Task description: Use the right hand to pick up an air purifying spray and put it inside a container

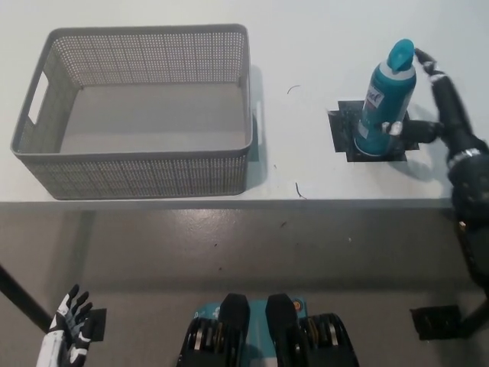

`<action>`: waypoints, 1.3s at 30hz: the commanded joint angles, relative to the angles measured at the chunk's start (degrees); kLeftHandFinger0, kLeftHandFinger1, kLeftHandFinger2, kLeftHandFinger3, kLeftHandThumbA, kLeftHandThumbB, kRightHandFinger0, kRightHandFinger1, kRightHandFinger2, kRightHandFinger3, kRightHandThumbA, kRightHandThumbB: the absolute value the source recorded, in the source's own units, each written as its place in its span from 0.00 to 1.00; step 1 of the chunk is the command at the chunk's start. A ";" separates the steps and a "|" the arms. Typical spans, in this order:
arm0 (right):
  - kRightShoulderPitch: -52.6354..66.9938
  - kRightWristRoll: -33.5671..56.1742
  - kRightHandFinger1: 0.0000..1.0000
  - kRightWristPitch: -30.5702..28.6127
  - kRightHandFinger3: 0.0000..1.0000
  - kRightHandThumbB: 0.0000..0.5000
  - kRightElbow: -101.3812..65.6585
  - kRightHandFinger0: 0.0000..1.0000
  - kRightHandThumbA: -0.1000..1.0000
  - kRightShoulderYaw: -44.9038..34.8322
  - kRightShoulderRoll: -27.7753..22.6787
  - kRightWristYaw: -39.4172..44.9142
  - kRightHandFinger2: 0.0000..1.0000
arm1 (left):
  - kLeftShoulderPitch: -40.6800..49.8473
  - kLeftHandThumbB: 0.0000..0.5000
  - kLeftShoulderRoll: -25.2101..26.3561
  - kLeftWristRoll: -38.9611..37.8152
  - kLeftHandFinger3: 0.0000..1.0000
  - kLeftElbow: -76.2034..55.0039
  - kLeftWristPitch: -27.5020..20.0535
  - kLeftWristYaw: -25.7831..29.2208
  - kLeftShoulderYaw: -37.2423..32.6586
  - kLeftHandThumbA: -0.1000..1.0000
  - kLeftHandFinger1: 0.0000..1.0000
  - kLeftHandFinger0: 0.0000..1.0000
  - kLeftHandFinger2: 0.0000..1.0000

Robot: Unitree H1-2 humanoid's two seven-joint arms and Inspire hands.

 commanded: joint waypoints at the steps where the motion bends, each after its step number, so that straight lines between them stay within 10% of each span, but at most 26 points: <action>1: -6.96 -2.75 1.00 -3.61 1.00 1.00 8.85 1.00 1.00 2.80 0.98 -4.37 1.00 | 0.67 0.76 0.21 -0.13 1.00 -0.62 -1.92 0.98 0.48 0.87 0.90 0.83 0.96; 10: -12.57 0.15 1.00 -7.42 1.00 1.00 26.14 1.00 0.93 2.91 4.48 -7.54 1.00 | 0.87 0.66 0.42 -0.92 1.00 -1.36 -0.37 0.30 0.41 0.79 0.90 0.83 0.96; 12: -13.47 3.34 1.00 -7.69 1.00 0.99 29.27 1.00 0.59 -0.32 5.56 -10.02 1.00 | 0.41 0.62 0.08 -0.63 1.00 -1.16 -0.38 0.40 0.10 0.80 0.89 0.83 0.96; 13: -13.73 3.92 1.00 -7.90 1.00 1.00 30.08 1.00 0.58 -1.09 5.88 -11.05 1.00 | 0.35 0.62 0.03 -0.59 1.00 -1.14 -0.39 0.46 0.09 0.80 0.89 0.82 0.96; 15: -13.80 9.35 0.94 -14.12 0.94 0.91 32.07 0.89 0.11 -7.46 8.18 -18.27 0.93 | 0.34 0.65 0.17 -1.24 1.00 -1.05 -0.62 0.10 0.06 0.78 0.90 0.82 0.97; 16: -14.05 9.00 0.51 -15.12 0.56 0.82 33.19 0.51 0.00 -7.64 8.35 -18.44 0.53 | 0.36 0.64 0.11 -1.06 1.00 -1.28 -0.57 0.27 0.11 0.76 0.90 0.82 0.98; 20: -14.37 6.79 0.31 -18.82 0.38 0.84 34.83 0.30 0.00 -6.48 8.76 -18.48 0.33 | 0.24 0.51 0.10 -1.31 1.00 -1.47 -0.55 0.42 0.33 0.63 0.88 0.80 0.99; 22: -14.88 7.13 0.41 -18.11 0.44 0.78 34.72 0.43 0.00 -7.08 9.53 -20.46 0.39 | -0.15 0.48 0.26 0.45 1.00 -0.55 -1.29 1.05 0.14 0.64 0.87 0.80 0.99; 29: -13.82 8.16 0.34 -17.20 0.50 0.70 33.72 0.28 0.00 -8.72 11.24 -25.23 0.41 | 1.39 0.54 0.63 2.60 1.00 -0.56 -1.72 1.67 0.31 0.02 0.82 0.80 0.98; 37: -13.71 6.37 0.42 -16.17 0.52 0.73 23.80 0.38 0.00 -7.08 12.48 -26.41 0.46 | 1.95 0.52 1.17 4.16 1.00 -1.55 0.19 1.56 0.49 0.02 0.83 0.76 0.99; 39: -14.27 6.00 0.46 -15.02 0.50 0.73 16.40 0.53 0.00 -5.58 13.27 -23.05 0.46 | 2.05 0.53 1.06 3.81 1.00 -1.63 0.19 1.42 0.50 0.07 0.83 0.75 0.98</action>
